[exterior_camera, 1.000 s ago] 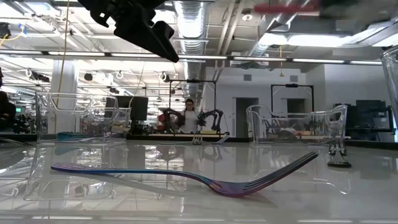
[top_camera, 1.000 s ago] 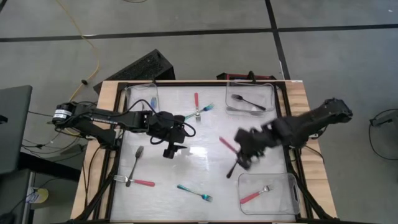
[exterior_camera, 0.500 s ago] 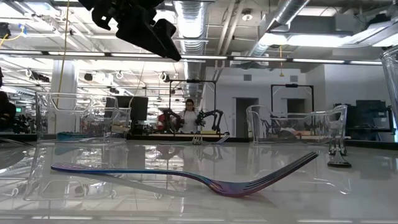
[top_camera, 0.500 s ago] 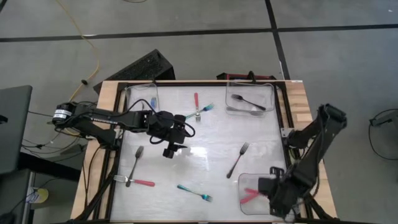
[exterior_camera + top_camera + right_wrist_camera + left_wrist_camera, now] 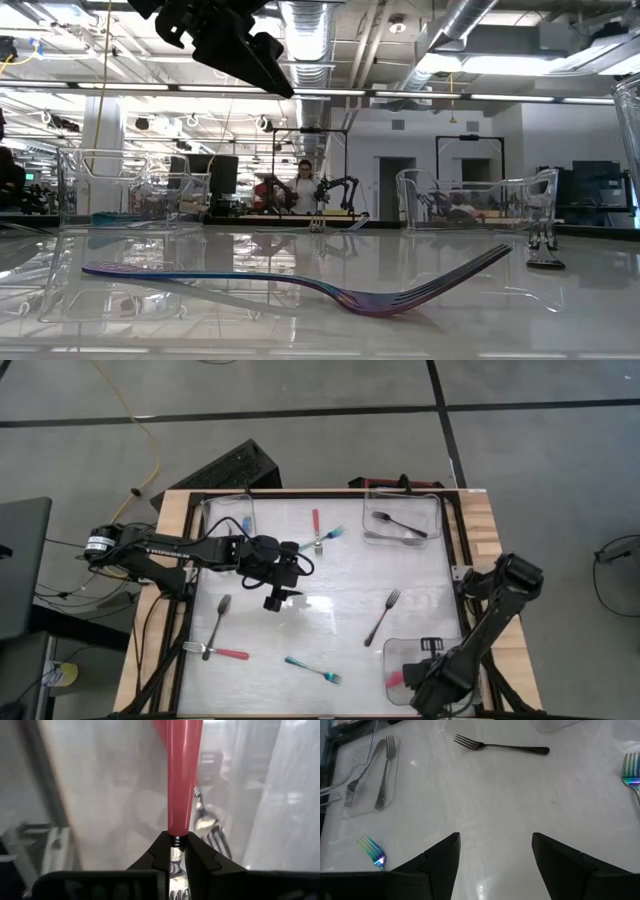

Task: Sort silverware by color (type)
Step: Put the pink fork into the bottom right transparent bin

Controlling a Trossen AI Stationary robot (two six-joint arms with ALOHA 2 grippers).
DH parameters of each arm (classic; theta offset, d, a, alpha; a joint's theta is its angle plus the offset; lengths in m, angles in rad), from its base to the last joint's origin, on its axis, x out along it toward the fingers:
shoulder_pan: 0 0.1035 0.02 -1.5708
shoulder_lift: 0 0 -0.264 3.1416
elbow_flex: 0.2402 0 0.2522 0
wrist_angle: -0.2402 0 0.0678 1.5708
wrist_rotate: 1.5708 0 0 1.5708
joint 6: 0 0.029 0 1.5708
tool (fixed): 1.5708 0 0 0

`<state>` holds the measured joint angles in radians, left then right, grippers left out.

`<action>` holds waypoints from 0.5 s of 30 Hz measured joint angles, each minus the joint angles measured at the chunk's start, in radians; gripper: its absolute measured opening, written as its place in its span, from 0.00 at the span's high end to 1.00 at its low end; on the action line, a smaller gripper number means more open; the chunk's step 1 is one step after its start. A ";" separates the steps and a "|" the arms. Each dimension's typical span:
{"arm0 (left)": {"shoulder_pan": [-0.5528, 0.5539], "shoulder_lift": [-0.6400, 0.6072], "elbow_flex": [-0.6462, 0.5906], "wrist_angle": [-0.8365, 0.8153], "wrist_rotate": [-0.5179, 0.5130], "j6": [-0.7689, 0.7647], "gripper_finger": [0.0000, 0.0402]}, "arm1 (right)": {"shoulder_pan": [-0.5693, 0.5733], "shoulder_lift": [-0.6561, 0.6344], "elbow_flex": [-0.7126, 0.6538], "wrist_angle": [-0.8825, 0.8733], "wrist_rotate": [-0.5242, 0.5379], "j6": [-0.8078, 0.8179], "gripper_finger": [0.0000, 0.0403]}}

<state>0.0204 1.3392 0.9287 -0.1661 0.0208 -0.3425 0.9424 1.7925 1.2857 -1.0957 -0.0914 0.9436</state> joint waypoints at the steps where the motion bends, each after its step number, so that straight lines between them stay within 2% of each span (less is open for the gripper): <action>1: 0.000 0.000 0.000 0.000 0.000 0.000 0.42 | 0.000 0.014 0.000 0.002 0.006 -0.005 0.86; 8: 0.000 0.000 0.000 0.000 0.000 -0.001 0.42 | 0.000 0.089 0.000 0.008 0.010 -0.010 0.86; 15: 0.000 0.000 0.000 0.000 0.000 0.000 0.42 | -0.009 0.094 0.000 -0.003 0.057 -0.010 0.82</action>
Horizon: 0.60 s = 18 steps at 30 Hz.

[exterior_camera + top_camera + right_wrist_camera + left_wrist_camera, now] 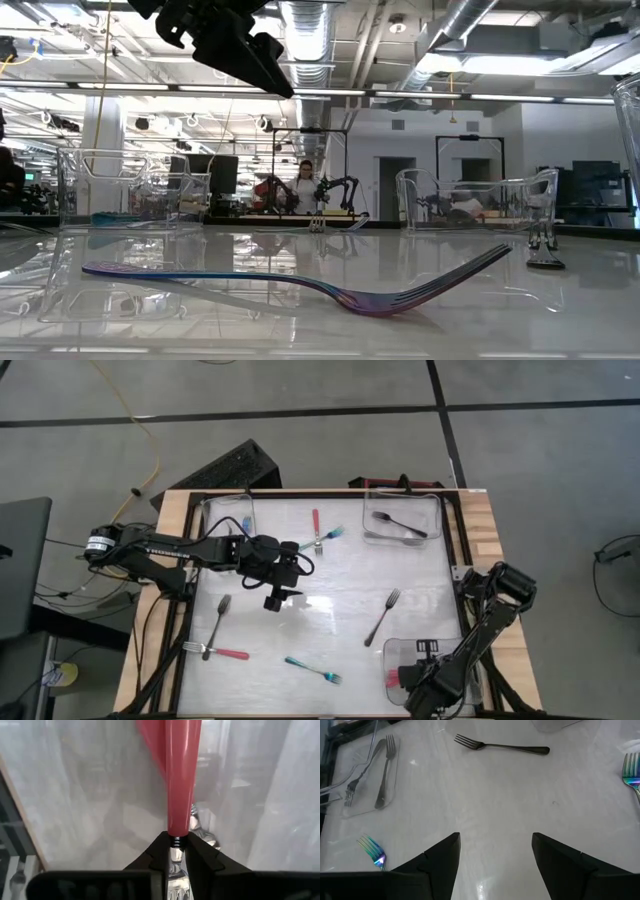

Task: Sort silverware by color (type)
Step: Put the pink fork into the bottom right transparent bin, then put the blue fork into the left transparent bin

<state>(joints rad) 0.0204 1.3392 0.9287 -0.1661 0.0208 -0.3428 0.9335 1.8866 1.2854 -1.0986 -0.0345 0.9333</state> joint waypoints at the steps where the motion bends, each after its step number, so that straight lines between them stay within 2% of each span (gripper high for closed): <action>1: 0.000 0.000 0.000 0.000 0.000 0.000 0.42 | -0.001 0.000 0.000 -0.009 0.005 0.000 0.81; 11: 0.000 0.000 0.000 0.000 0.000 0.000 0.42 | -0.001 -0.002 0.010 -0.103 0.010 0.004 0.71; 18: 0.000 0.000 0.000 -0.007 0.000 0.009 0.42 | -0.020 -0.001 0.108 -0.289 0.011 -0.065 0.56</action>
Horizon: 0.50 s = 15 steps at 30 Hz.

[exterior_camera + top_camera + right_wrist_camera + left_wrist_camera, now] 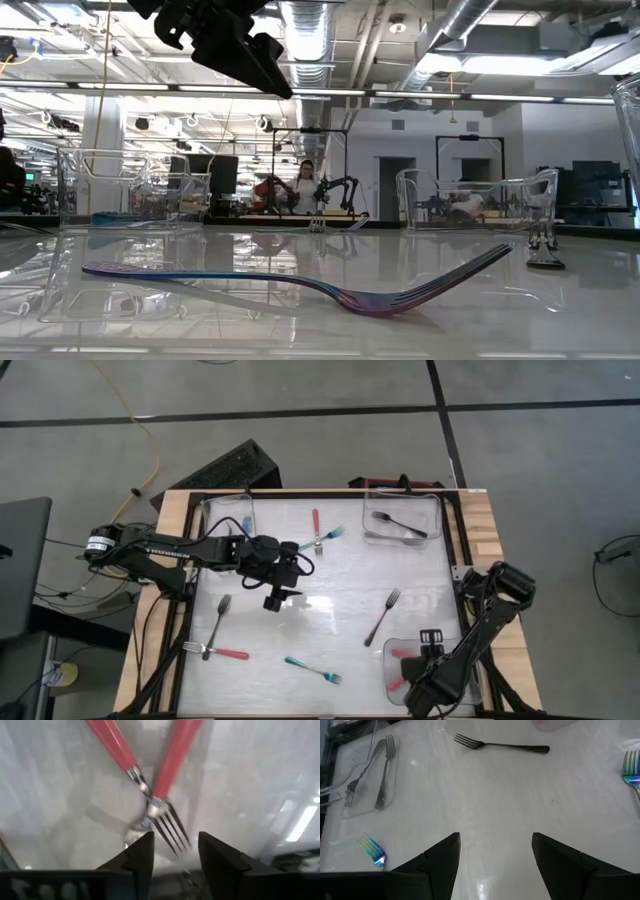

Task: Sort silverware by color (type)
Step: Put the blue fork into the left transparent bin

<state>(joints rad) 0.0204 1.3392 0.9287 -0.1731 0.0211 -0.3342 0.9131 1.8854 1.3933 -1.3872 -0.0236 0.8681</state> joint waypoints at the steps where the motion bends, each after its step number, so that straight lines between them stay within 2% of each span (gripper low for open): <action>1: 0.000 0.000 0.000 -0.004 0.000 0.000 0.42 | -0.003 0.000 0.024 -0.033 0.000 -0.019 0.54; 4: 0.000 0.000 0.000 -0.025 0.010 0.006 0.42 | -0.014 -0.003 0.110 -0.117 0.000 -0.081 0.50; 8: -0.001 0.002 0.000 -0.049 0.082 0.047 0.42 | -0.037 -0.048 0.211 -0.176 -0.001 -0.092 0.48; 12: -0.016 0.003 0.000 -0.045 0.157 0.092 0.42 | -0.083 -0.156 0.253 -0.170 0.015 0.026 0.49; 15: -0.035 0.003 0.000 -0.043 0.147 0.145 0.42 | -0.109 -0.261 0.257 -0.147 0.114 0.150 0.50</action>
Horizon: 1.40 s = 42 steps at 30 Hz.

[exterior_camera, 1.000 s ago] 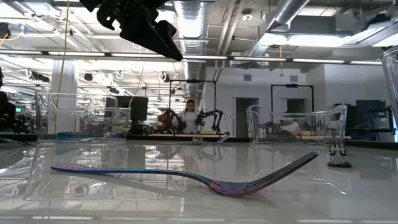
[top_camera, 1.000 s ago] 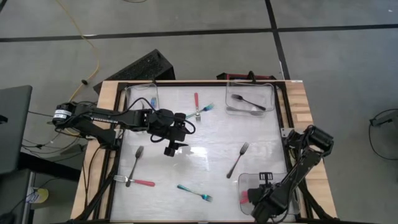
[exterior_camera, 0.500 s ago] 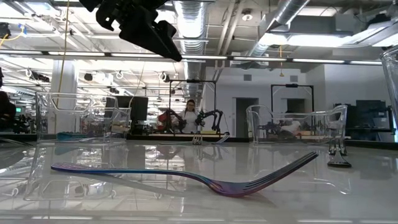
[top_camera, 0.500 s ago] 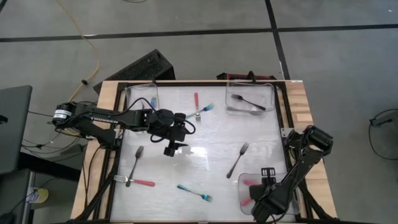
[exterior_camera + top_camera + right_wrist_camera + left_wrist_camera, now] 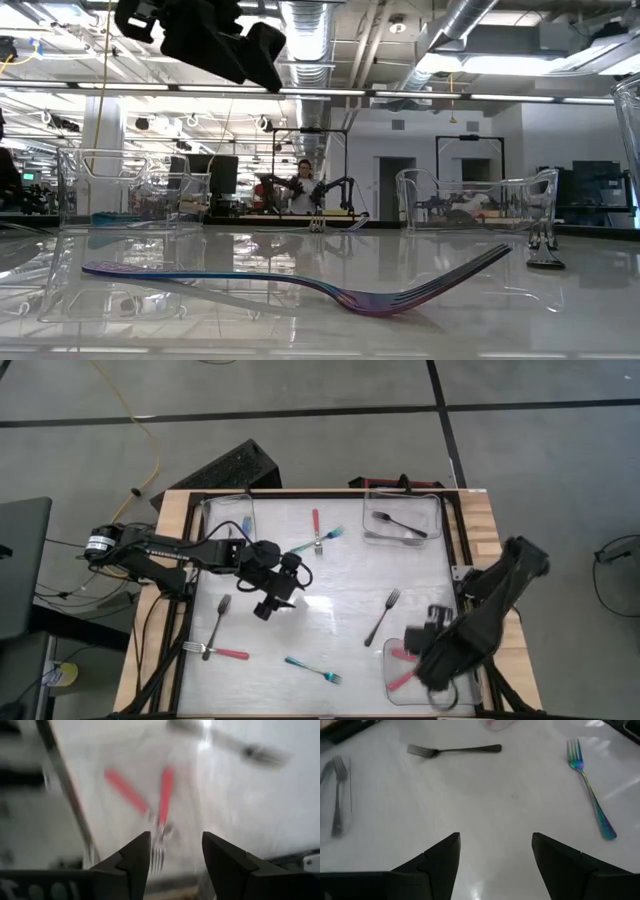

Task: Sort silverware by color (type)
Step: Put the blue fork into the left transparent bin

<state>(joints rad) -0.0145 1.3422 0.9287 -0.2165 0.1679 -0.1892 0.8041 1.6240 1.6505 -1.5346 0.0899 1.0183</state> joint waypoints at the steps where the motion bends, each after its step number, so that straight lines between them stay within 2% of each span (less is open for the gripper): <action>1: -0.007 0.000 0.000 0.001 -0.003 0.023 0.42 | -0.004 -0.034 0.000 0.009 0.053 0.031 0.51; 6: -0.050 0.000 0.000 0.005 -0.006 0.129 0.42 | 0.000 -0.175 0.000 0.037 0.360 0.089 0.51; 10: -0.105 0.001 0.000 -0.038 -0.006 0.214 0.42 | -0.008 -0.247 0.000 0.037 0.477 0.074 0.51; 13: -0.150 0.011 0.000 -0.095 -0.005 0.256 0.42 | -0.031 -0.275 0.000 0.057 0.483 0.074 0.51; 16: -0.202 0.043 0.000 -0.108 -0.004 0.222 0.42 | -0.055 -0.283 0.000 0.065 0.483 0.073 0.51; 18: -0.248 0.079 0.000 -0.072 0.006 0.178 0.42 | -0.074 -0.283 0.000 0.063 0.480 0.049 0.51; 21: -0.333 0.156 0.000 -0.001 0.003 0.130 0.42 | -0.103 -0.279 0.000 0.063 0.421 -0.063 0.51; 23: -0.388 0.213 0.002 0.085 -0.032 0.108 0.42 | -0.114 -0.278 0.000 0.063 0.381 -0.149 0.51; 27: -0.455 0.328 0.035 0.213 -0.169 0.058 0.42 | -0.114 -0.278 0.000 0.062 0.374 -0.299 0.51; 31: -0.469 0.445 0.100 0.298 -0.207 -0.029 0.42 | -0.113 -0.278 0.000 0.050 0.376 -0.429 0.51; 34: -0.469 0.540 0.160 0.303 -0.207 -0.085 0.42 | -0.123 -0.278 0.000 0.047 0.376 -0.493 0.51; 42: -0.468 0.698 0.263 0.302 -0.210 -0.123 0.45 | -0.159 -0.278 0.000 -0.028 0.277 -0.522 0.51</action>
<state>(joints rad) -0.4825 2.0405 1.1917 0.0851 -0.0424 -0.3119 0.6456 1.3460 1.6501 -1.5626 0.3668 0.4962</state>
